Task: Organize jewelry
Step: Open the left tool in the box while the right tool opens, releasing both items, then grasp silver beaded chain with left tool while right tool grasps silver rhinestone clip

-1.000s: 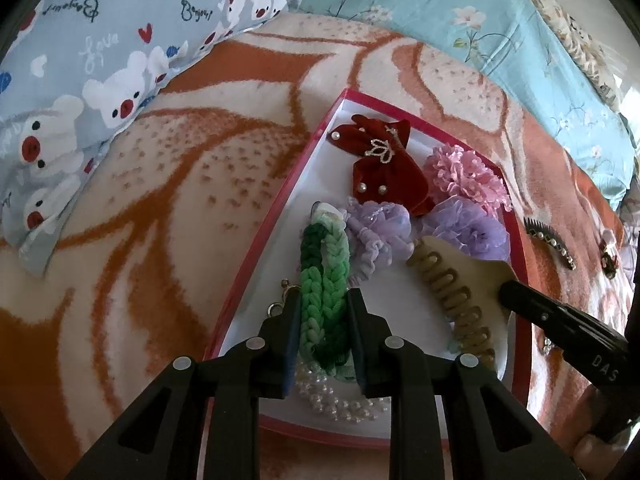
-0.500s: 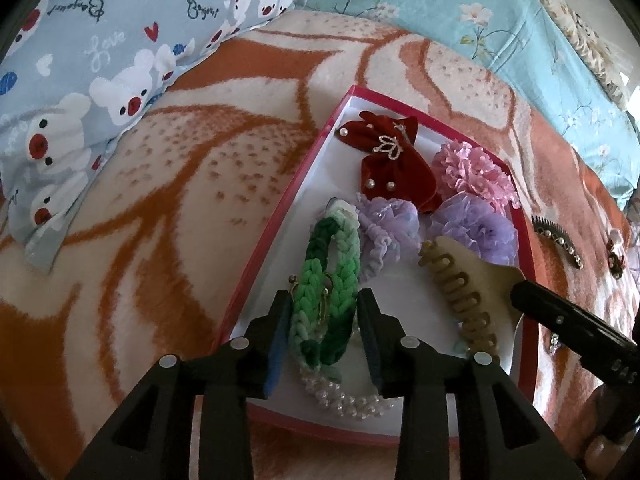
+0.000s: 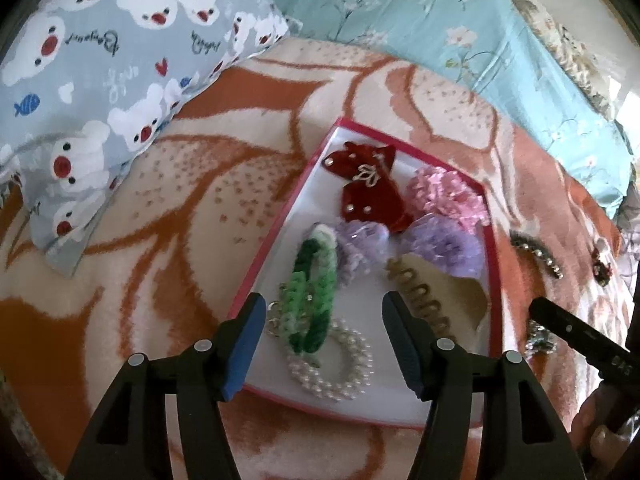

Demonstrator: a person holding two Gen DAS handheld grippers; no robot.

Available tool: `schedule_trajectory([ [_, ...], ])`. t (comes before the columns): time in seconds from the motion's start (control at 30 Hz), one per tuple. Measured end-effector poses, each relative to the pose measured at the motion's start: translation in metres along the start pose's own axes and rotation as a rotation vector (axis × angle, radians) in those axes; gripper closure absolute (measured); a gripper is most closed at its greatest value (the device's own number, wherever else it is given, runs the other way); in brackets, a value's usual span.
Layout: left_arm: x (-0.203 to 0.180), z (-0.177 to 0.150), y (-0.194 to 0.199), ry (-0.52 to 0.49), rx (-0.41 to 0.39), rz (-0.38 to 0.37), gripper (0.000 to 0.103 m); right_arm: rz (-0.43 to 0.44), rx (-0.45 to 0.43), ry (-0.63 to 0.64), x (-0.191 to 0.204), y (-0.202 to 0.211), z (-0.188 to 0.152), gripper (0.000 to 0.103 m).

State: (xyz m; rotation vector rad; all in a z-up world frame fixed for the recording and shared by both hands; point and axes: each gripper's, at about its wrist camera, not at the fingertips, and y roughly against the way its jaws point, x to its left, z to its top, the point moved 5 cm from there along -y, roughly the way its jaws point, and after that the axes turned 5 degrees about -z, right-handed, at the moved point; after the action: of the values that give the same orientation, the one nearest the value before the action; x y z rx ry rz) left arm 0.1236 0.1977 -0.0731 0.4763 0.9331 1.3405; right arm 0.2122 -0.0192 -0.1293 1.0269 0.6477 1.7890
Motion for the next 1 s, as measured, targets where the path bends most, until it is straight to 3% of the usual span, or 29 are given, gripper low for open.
schedule_trajectory([
  [0.63, -0.07, -0.008, 0.019, -0.116, 0.008, -0.094, 0.042, -0.178, -0.087, -0.202, -0.132, 0.084, -0.02, 0.054],
  [1.0, -0.128, -0.026, 0.01, -0.23, 0.06, -0.157, 0.042, -0.192, -0.079, -0.232, -0.149, 0.086, -0.029, 0.054],
])
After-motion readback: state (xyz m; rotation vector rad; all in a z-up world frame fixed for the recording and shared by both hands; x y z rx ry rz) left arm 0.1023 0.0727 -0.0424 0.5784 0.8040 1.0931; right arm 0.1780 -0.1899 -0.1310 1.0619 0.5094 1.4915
